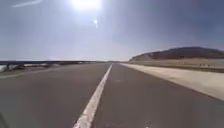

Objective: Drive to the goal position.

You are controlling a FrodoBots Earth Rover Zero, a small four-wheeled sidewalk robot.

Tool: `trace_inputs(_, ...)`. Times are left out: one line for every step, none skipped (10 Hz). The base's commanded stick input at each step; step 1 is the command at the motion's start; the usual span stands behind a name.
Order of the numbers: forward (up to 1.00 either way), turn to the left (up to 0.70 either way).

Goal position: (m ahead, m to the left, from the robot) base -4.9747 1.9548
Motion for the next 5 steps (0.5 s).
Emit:
trace_inputs(1.00, 0.00)
trace_inputs(1.00, 0.00)
trace_inputs(1.00, 0.00)
trace_inputs(1.00, 0.00)
trace_inputs(1.00, 0.00)
